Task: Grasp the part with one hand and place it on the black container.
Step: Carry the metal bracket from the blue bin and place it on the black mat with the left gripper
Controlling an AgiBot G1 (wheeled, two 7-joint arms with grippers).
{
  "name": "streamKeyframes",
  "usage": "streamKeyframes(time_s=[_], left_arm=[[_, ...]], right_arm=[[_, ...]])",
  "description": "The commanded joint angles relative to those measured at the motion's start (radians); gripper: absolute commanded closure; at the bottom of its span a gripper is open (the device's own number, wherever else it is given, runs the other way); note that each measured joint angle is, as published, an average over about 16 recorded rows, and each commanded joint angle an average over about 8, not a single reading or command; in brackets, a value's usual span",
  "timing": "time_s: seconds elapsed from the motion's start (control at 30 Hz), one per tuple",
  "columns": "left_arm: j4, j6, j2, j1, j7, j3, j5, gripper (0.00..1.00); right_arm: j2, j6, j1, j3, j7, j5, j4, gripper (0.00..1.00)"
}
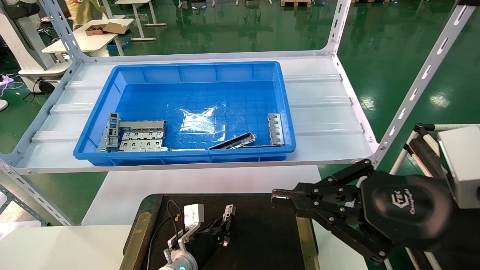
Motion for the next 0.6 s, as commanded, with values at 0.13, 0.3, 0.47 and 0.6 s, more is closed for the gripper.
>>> streamKeyframes(time_s=[0.13, 0.3, 0.47, 0.6], left_arm=[[0.033, -0.003, 0.013, -0.017, -0.015, 0.019, -0.012, 0.99], [0.043, -0.002, 0.012, -0.024, -0.030, 0.040, -0.025, 0.66], [0.048, -0.003, 0.010, -0.030, -0.045, 0.062, -0.037, 0.11], [0.050, -0.007, 0.009, -0.035, -0.054, 0.079, -0.046, 0.00]], right_arm=[[0.000, 0.000, 0.000, 0.000, 0.000, 0.000, 0.000, 1.00], [0.000, 0.000, 0.000, 0.000, 0.000, 0.000, 0.000, 0.98], [0.000, 0.000, 0.000, 0.000, 0.000, 0.000, 0.000, 0.64], [0.000, 0.000, 0.000, 0.000, 0.000, 0.000, 0.000, 0.20]])
